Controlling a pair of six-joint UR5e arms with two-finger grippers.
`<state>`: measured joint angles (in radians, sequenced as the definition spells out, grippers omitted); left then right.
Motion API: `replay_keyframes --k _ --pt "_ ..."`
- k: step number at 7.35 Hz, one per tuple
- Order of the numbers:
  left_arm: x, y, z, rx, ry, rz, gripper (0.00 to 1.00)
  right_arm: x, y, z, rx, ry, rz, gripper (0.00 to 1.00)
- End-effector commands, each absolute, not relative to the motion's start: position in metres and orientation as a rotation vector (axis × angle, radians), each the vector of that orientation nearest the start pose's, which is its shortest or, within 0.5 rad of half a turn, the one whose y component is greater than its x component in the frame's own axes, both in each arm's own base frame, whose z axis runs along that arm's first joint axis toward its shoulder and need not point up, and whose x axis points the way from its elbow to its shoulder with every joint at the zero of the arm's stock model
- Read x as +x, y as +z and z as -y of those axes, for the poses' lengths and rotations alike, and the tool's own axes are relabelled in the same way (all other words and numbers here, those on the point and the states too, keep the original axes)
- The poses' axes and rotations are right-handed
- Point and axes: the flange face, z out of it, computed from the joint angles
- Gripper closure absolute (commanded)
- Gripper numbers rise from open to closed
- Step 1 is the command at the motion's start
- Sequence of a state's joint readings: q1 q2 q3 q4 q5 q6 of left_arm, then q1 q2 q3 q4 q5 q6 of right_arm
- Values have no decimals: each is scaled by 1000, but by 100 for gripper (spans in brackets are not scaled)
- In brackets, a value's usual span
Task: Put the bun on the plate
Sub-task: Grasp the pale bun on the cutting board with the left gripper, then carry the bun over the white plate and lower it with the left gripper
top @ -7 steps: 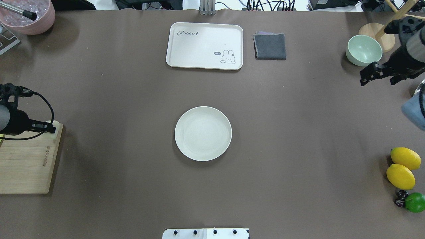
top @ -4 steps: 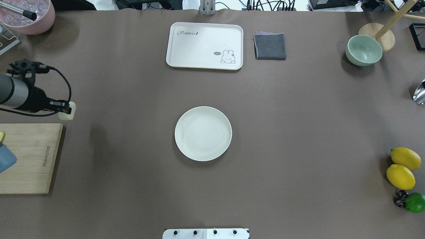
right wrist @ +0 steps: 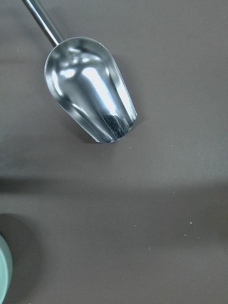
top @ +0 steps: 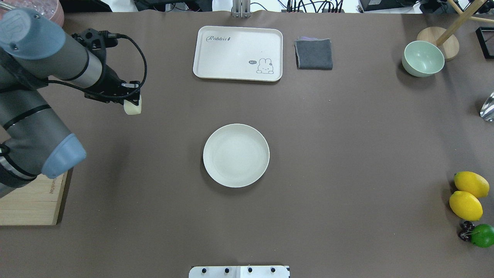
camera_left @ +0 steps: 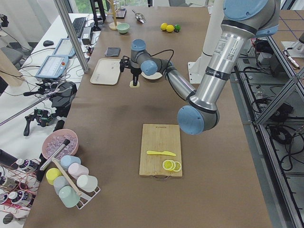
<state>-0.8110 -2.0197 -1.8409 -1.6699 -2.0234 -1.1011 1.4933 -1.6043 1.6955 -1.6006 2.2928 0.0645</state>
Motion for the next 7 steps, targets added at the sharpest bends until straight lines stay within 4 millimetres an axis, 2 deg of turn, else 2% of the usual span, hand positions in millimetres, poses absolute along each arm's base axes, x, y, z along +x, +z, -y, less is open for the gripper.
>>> replay_keyframes --k 1,2,3,4,5,7 --pt "449 213 455 127 -158 -917 64 29 625 479 -7 -28 756 0" --pt "473 196 434 132 -160 -933 64 28 624 480 -8 -26 767 0" --pt "498 189 413 134 -168 -932 64 26 621 479 -9 -28 802 0" --pt "522 190 404 146 -156 -909 64 26 623 478 -11 -28 805 0" --pt "542 182 394 150 -141 -908 64 27 625 476 -15 -26 805 0" --pt "568 164 382 151 -142 -920 64 26 626 475 -17 -27 803 0"
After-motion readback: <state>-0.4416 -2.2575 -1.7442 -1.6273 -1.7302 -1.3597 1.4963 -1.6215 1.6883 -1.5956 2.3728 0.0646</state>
